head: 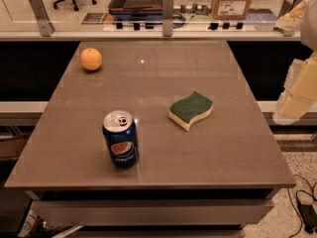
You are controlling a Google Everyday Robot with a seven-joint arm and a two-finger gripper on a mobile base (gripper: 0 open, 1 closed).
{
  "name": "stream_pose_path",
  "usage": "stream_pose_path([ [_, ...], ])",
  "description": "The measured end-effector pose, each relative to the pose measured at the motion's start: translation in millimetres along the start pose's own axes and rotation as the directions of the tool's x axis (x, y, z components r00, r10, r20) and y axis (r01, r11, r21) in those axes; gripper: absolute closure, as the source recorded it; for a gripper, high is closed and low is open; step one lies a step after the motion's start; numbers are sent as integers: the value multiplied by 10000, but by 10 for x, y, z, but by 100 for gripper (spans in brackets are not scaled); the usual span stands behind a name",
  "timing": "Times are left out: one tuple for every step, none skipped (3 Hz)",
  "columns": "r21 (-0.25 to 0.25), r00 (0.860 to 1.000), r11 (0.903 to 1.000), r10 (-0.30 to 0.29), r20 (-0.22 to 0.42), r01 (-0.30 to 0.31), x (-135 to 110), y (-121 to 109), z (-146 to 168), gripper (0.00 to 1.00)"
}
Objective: Move pepsi can near orange
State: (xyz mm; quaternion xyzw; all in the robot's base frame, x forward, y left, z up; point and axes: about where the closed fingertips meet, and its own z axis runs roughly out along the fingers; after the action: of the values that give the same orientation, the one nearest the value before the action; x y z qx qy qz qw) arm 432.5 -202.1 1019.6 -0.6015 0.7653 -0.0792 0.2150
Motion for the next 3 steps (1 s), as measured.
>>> stream_pose_path([
  [0,10000,10000,0,0,0,0,0,0,0],
  [90,9992,9999,83,385,-87,-62,12,-10,0],
  [127,9908,9994,308,1321,-328,-192,77,30,0],
])
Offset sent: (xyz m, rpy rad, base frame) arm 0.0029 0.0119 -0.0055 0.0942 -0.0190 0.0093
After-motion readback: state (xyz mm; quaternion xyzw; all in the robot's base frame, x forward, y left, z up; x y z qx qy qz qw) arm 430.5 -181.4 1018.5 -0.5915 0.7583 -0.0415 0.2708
